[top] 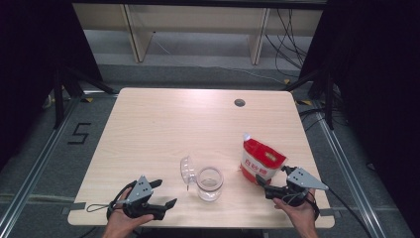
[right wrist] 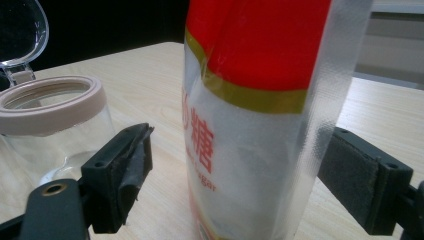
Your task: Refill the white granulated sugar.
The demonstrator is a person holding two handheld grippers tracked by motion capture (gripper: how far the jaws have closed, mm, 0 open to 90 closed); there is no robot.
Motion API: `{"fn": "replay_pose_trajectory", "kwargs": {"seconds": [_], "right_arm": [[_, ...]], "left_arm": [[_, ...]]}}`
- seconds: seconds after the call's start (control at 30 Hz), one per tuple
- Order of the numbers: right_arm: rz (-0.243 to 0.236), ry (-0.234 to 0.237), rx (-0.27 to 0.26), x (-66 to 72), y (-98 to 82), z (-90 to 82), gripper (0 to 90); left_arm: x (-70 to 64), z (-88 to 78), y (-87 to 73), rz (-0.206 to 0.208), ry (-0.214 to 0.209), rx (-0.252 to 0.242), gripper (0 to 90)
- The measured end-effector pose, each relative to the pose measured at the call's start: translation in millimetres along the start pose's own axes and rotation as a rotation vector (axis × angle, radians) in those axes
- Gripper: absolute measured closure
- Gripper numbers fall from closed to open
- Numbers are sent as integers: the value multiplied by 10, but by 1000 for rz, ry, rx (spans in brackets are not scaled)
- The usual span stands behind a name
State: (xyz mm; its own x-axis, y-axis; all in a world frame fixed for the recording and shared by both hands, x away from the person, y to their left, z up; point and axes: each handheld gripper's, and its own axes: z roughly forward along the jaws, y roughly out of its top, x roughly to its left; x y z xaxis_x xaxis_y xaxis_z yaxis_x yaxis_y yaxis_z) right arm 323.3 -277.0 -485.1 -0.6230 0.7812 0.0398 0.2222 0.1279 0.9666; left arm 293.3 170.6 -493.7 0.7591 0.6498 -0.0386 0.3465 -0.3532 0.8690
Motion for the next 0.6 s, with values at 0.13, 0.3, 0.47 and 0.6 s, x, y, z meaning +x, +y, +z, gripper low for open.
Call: {"fn": "replay_pose_trajectory", "kwargs": {"seconds": [0.13,0.3,0.47,0.6], "right_arm": [[-21,14,1,-30,4,26,173],[-36,0,-8,-61,-8,75,162],[-26,10,-17,-46,-12,121,156],[-49,11,-20,-36,-30,166,153]], "left_arm": [[-21,5,-10,-28,1,0,189],[-13,2,-6,9,-9,1,189],[-32,-3,-22,-21,-7,3,189],[-38,3,-21,-25,-11,0,189]]}}
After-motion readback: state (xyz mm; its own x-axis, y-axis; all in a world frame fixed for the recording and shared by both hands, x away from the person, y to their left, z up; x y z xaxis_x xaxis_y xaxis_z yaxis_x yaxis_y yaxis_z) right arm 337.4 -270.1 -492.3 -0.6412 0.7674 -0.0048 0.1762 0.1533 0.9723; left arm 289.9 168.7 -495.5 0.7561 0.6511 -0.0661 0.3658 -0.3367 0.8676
